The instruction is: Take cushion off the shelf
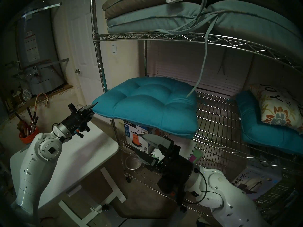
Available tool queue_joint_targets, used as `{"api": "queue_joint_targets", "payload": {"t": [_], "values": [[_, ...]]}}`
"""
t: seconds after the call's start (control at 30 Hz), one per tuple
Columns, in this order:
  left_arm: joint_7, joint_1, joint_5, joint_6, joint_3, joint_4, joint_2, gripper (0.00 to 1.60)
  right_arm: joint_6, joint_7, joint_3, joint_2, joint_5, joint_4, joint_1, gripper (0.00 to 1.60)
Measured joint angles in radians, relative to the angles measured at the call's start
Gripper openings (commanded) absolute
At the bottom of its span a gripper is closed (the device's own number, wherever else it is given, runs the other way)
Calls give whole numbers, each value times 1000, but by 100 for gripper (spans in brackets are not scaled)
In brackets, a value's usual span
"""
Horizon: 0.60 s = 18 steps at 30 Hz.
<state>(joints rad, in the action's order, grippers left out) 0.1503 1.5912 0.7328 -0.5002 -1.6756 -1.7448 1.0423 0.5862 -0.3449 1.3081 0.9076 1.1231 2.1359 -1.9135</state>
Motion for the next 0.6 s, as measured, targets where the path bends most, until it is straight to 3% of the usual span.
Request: {"api": "queue_joint_targets", "payload": {"t": [0.6], "values": [[8,22,-29,-17,-38,-13,-1,0,12,0,33,-15,-3,-18,9,160]]}}
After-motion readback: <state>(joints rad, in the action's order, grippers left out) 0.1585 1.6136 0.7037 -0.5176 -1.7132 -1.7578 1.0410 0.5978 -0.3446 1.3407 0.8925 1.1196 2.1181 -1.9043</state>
